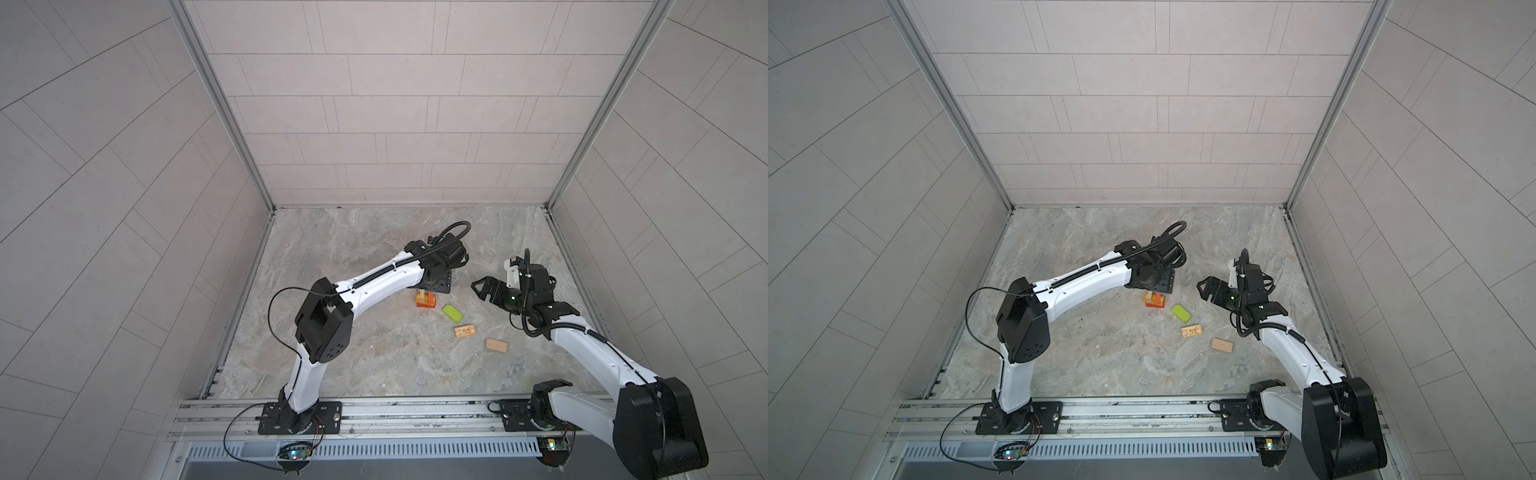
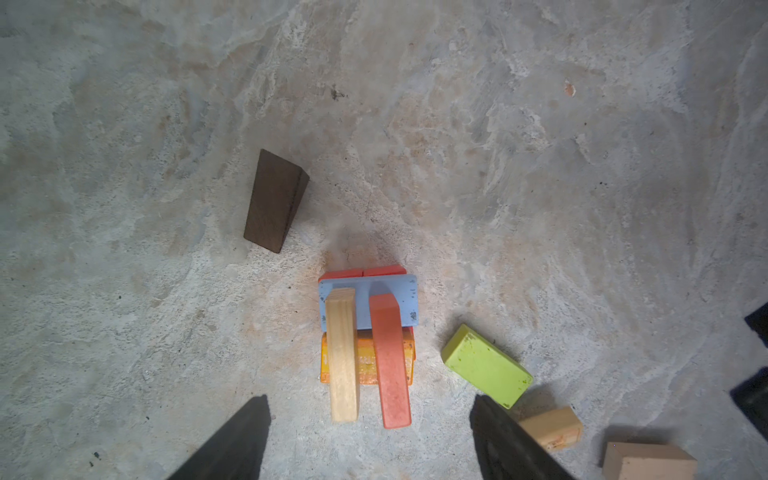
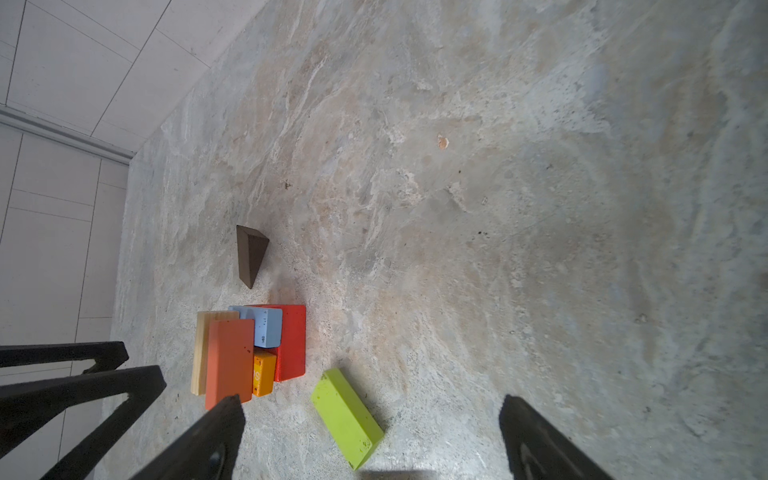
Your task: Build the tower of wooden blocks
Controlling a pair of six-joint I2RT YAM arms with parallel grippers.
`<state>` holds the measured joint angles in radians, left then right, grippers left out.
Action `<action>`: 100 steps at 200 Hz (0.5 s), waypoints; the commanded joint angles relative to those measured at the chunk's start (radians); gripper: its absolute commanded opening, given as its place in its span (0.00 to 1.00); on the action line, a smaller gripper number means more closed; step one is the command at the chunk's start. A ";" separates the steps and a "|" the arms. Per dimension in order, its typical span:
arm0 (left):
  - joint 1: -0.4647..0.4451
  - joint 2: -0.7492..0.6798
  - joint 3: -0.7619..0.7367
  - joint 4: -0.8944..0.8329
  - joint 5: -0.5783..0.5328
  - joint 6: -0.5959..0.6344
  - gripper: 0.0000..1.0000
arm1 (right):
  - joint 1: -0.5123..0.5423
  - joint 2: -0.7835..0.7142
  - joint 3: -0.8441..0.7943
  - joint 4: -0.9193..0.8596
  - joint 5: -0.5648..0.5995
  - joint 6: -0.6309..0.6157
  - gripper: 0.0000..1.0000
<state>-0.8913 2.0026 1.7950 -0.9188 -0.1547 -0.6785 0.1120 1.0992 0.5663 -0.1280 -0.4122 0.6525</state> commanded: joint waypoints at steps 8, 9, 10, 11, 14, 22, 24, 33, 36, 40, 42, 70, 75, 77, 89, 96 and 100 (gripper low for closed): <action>0.000 -0.091 0.025 -0.053 -0.052 0.020 0.86 | 0.004 -0.003 0.040 -0.075 0.036 -0.046 0.93; 0.001 -0.092 0.024 -0.056 -0.053 0.020 0.87 | 0.005 -0.002 0.043 -0.082 0.039 -0.048 0.93; 0.001 -0.094 0.023 -0.057 -0.055 0.020 0.87 | 0.006 -0.001 0.045 -0.086 0.041 -0.049 0.93; 0.001 -0.097 0.023 -0.058 -0.058 0.020 0.87 | 0.007 -0.001 0.046 -0.091 0.042 -0.050 0.93; 0.000 -0.104 0.019 -0.062 -0.063 0.020 0.88 | 0.010 0.000 0.047 -0.106 0.050 -0.053 0.93; 0.000 -0.128 0.001 -0.068 -0.077 0.023 0.92 | 0.018 0.006 0.082 -0.145 0.068 -0.054 0.92; 0.000 -0.134 -0.005 -0.070 -0.081 0.023 0.93 | 0.020 0.007 0.085 -0.152 0.072 -0.054 0.92; 0.002 -0.168 -0.039 -0.062 -0.093 0.026 0.98 | 0.033 0.010 0.094 -0.178 0.083 -0.057 0.92; 0.003 -0.182 -0.054 -0.057 -0.096 0.026 0.99 | 0.039 0.010 0.096 -0.183 0.087 -0.058 0.92; 0.005 -0.200 -0.076 -0.049 -0.099 0.027 1.00 | 0.046 0.009 0.099 -0.191 0.100 -0.060 0.92; 0.005 -0.211 -0.088 -0.045 -0.101 0.027 1.00 | 0.051 0.007 0.100 -0.195 0.105 -0.061 0.92; 0.034 -0.366 -0.296 0.039 -0.088 0.021 1.00 | 0.161 0.004 0.135 -0.245 0.214 -0.121 0.93; 0.043 -0.400 -0.334 0.054 -0.078 0.019 1.00 | 0.179 0.014 0.145 -0.256 0.225 -0.127 0.91; 0.047 -0.415 -0.348 0.060 -0.073 0.017 1.00 | 0.188 0.017 0.149 -0.260 0.228 -0.129 0.91; 0.069 -0.492 -0.447 0.094 -0.058 0.011 1.00 | 0.232 0.056 0.173 -0.289 0.243 -0.149 0.88; 0.078 -0.544 -0.505 0.119 -0.050 0.010 1.00 | 0.259 0.085 0.187 -0.305 0.248 -0.168 0.88; 0.083 -0.573 -0.539 0.136 -0.049 0.011 1.00 | 0.275 0.104 0.196 -0.314 0.252 -0.178 0.88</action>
<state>-0.8433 1.5524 1.3979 -0.8547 -0.2138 -0.6617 0.3168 1.1339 0.7128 -0.3508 -0.2379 0.5468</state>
